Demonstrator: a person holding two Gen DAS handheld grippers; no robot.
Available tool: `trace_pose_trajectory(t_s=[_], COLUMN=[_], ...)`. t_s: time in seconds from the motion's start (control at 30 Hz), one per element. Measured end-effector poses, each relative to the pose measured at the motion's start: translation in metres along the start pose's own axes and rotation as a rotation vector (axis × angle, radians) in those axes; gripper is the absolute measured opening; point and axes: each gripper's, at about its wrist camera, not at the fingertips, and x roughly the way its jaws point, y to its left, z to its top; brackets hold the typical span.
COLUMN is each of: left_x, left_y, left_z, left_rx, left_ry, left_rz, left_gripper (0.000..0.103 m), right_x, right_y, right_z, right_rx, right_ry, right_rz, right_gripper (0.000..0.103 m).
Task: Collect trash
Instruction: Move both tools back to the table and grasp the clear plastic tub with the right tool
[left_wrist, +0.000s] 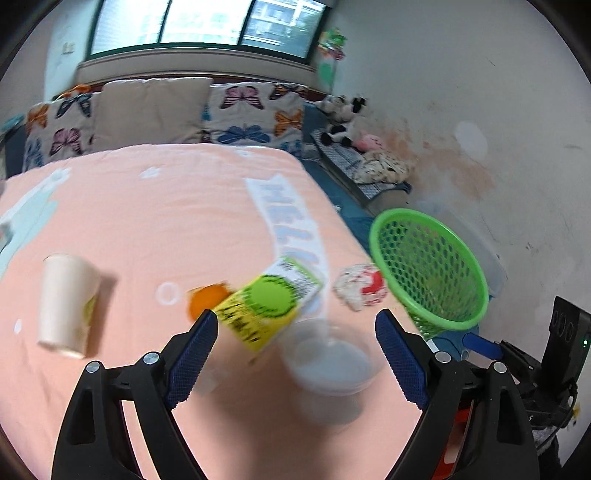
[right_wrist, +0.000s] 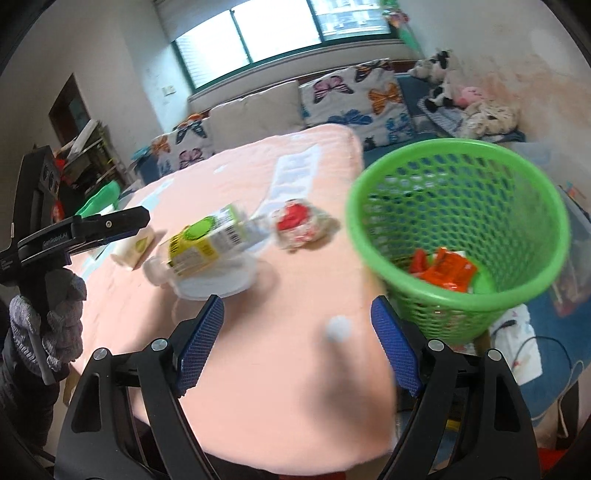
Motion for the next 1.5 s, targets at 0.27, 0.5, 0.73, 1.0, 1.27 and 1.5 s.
trace_pose_trajectory(t_s=[0.27, 0.5, 0.73, 1.0, 1.27, 1.5], left_x=[-0.018, -0.03, -0.031, -0.023, -0.012, -0.002], left_y=[0.043, 0.064, 0.07, 0.068, 0.064, 0.056], left_z=[-0.016, -0.028, -0.036, -0.044, -0.043, -0.039], left_rx=[-0.073, -0.095, -0.079, -0.011, 0.038, 0.077], left_ry=[-0.016, -0.021, -0.015, 0.019, 0.045, 0.059], left_rz=[0.044, 0.064, 0.065, 0.062, 0.06, 0.058], left_gripper=[0.084, 0.084, 0.084, 0.085, 0.085, 0.085], right_x=[0.026, 0.056, 0.082, 0.099, 0.105, 0.099], right_y=[0.037, 0.058, 0.069, 0.067, 0.068, 0.065], right_z=[0.005, 0.014, 0.016, 0.02, 0.02, 0.021], right_rx=[-0.052, -0.086, -0.12, -0.114, -0.114, -0.109], right_ry=[0.033, 0.087, 0.134, 0.16, 0.165, 0.146], right_rz=[0.078, 0.132, 0.13, 0.127, 0.12, 0.115], right_gripper=[0.089, 0.093, 0.093, 0.093, 0.091, 0.09])
